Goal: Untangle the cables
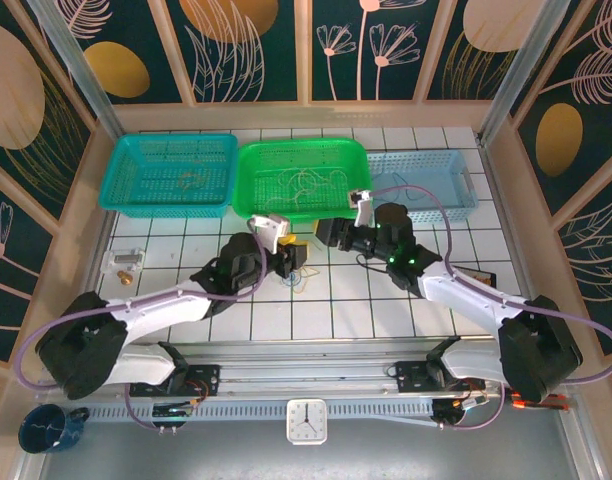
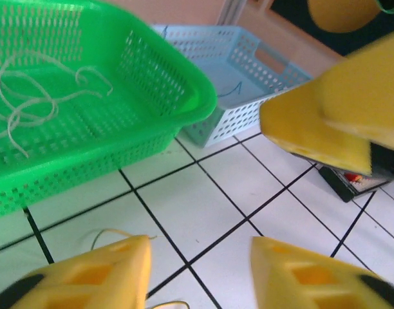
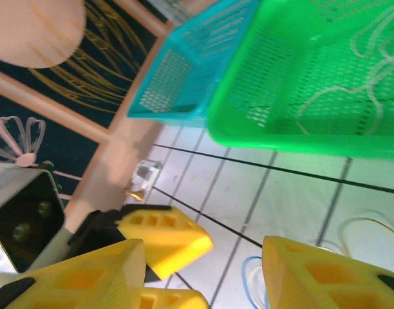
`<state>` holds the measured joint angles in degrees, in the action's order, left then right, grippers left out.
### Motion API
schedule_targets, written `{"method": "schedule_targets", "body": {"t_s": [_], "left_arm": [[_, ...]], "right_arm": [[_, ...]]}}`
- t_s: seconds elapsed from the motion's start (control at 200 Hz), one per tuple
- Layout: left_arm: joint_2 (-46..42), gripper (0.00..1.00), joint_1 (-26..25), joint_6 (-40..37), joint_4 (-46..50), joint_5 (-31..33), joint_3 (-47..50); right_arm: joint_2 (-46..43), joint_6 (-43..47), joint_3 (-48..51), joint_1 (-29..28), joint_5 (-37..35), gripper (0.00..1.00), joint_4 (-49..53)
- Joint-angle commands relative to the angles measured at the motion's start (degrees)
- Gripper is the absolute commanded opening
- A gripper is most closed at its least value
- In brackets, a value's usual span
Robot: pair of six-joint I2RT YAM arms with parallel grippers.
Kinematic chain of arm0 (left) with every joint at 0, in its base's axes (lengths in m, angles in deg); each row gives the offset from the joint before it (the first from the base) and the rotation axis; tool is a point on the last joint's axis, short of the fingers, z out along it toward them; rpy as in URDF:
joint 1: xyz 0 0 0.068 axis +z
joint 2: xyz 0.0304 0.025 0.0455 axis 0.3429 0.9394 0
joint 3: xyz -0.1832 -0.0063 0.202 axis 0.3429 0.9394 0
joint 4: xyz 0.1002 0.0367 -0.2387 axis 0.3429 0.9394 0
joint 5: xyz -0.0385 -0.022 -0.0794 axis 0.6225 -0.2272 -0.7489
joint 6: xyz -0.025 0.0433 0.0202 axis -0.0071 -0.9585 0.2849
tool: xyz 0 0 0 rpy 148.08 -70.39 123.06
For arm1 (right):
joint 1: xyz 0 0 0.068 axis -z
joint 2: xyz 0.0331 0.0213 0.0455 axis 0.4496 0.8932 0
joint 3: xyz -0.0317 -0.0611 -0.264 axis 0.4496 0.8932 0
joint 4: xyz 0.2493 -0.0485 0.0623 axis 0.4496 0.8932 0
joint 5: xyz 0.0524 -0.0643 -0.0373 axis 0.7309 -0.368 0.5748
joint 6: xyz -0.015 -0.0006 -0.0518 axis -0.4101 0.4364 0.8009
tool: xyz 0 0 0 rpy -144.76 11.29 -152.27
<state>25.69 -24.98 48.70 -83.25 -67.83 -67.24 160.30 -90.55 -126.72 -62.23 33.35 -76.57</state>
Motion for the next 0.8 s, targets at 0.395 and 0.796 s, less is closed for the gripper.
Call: {"method": "schedule_targets", "body": {"t_s": [0.395,0.796], "left_arm": [[25.02,0.61,0.35,-6.31,33.48,9.61,-26.56],[34.43,0.64,1.65,-3.85,38.13,13.85,-33.51]], "right_arm": [[-2.15,0.53,4.79,3.79,-9.70,0.52,6.96],[-4.00,0.96,5.94,3.79,-10.29,0.53,7.57]]}}
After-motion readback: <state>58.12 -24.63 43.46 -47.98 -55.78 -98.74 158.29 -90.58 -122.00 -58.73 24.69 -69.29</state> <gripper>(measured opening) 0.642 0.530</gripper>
